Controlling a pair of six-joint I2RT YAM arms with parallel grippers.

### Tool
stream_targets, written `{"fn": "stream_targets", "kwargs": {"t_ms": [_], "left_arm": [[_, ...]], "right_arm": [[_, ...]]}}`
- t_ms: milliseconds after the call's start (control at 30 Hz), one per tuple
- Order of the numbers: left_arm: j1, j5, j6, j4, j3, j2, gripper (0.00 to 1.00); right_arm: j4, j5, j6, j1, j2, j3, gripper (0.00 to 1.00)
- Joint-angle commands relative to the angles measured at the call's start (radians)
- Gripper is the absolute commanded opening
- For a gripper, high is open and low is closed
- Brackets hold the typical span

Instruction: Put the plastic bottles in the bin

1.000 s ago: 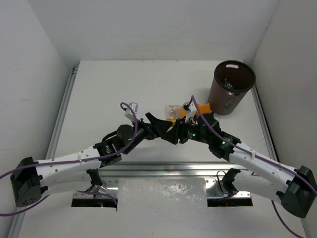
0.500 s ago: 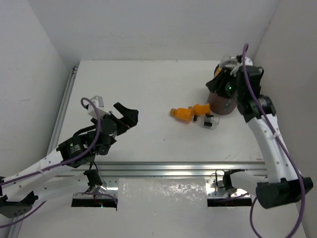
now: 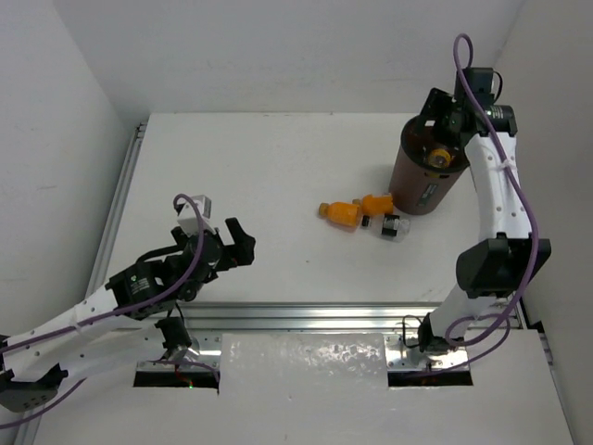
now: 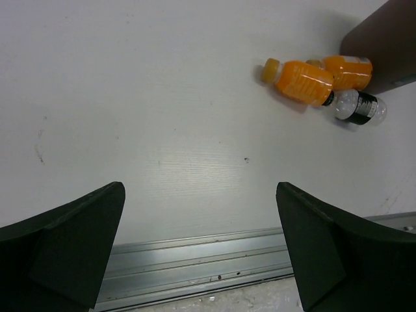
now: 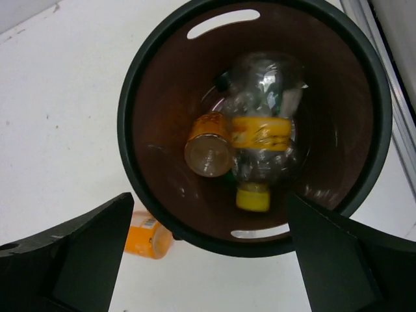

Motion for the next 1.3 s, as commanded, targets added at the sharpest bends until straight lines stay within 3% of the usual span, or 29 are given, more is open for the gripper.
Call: {"fn": "stream_targets", "kwargs": {"t_ms": [0, 100, 133, 200, 267, 467, 733, 1167, 1267], "left_arm": [[-0.004, -0.024, 0.020, -0.025, -0.003, -0.045, 1.00], [-0.004, -0.103, -0.044, -0.081, 0.016, -0.065, 1.00], [-0.004, -0.152, -0.063, -0.098, 0.017, -0.071, 1.00], [-0.004, -0.183, -0.119, -0.151, 0.028, -0.090, 1.00], [-0.004, -0.206, -0.170, -0.181, 0.028, -0.116, 1.00], [-0.004, -0.189, -0.170, -0.151, -0.010, -0.234, 1.00], [-0.004, -0.136, -0.124, -0.116, -0.018, -0.191, 1.00], [-0.004, -0.111, -0.118, -0.096, -0.035, -0.240, 1.00], [-0.004, -0.108, -0.117, -0.092, -0.035, -0.237, 1.00]], "right_arm": [[-0.047, -0.035, -0.031, 0.012, -0.052, 0.081, 0.99], [0.114, -0.184, -0.122, 0.113, -0.177, -0.061, 0.99], [0.166, -0.301, -0.164, 0.153, -0.207, -0.107, 0.99], [0.249, -0.341, -0.314, 0.299, -0.247, -0.224, 0.99], [0.280, -0.193, -0.445, 0.424, -0.270, -0.334, 0.99], [0.307, -0.100, -0.606, 0.532, -0.160, -0.479, 0.99], [0.323, -0.123, -0.715, 0.543, 0.064, -0.445, 0.97], [0.447, -0.020, -0.736, 0.543, 0.212, -0.545, 0.91], [0.463, 0.004, -0.730, 0.551, 0.238, -0.553, 0.82]]}}
